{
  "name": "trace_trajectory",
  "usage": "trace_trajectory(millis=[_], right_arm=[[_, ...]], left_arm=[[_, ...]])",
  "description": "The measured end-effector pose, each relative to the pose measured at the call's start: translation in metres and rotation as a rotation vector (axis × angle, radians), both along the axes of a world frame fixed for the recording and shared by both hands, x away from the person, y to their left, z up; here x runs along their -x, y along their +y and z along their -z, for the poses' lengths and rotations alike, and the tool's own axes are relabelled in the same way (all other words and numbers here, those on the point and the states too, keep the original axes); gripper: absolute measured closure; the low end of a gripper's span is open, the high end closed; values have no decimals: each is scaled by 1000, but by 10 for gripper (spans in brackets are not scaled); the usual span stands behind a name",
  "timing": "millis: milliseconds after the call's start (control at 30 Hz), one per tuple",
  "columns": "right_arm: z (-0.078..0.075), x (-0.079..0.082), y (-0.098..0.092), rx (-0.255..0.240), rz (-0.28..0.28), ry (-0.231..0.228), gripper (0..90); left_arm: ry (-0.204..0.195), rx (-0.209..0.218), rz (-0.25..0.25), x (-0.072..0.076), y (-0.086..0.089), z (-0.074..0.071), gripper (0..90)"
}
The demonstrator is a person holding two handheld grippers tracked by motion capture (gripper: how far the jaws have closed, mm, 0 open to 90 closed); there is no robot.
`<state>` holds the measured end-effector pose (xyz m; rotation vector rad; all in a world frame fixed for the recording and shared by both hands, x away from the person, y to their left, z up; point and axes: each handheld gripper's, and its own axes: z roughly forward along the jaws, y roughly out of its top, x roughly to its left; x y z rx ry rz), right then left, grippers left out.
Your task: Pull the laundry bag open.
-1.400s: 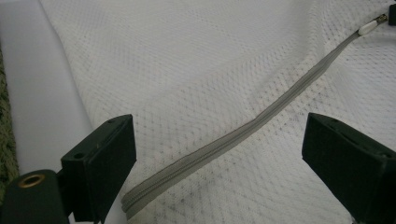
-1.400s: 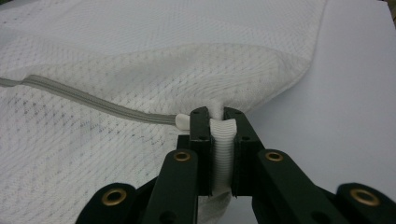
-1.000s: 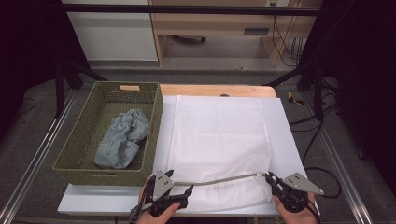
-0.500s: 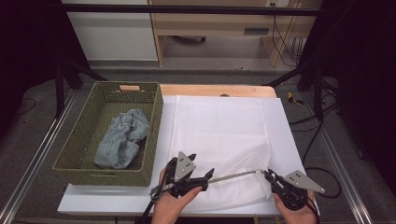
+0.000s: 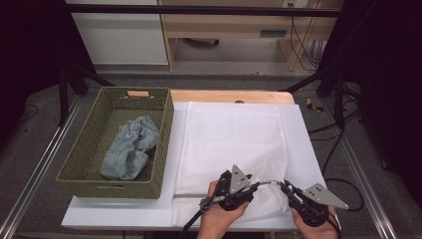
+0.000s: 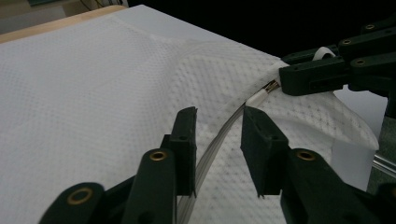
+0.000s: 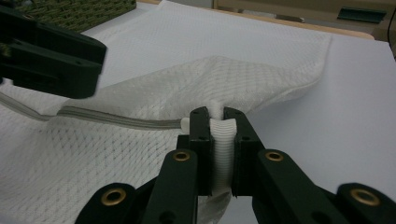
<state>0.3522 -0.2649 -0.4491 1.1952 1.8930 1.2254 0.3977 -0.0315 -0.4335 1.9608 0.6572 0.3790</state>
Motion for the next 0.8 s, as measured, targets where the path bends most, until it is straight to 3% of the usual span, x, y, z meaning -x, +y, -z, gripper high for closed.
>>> trace_trajectory(millis=[133,333,667,800], right_arm=[[1,0,1,4,-14,-2,825],[1,0,0,-6,-15,0,825],[-1,2,1,-15,-21,-8,825],[0,1,1,-14,-27,-8,826]], left_arm=[[10,12,22,-5,-17,3,722],[37,-22,47,-12,-30,13,781],[47,-63,85,-11,-45,24,771],[40,-72,91,-13,-49,26,683]])
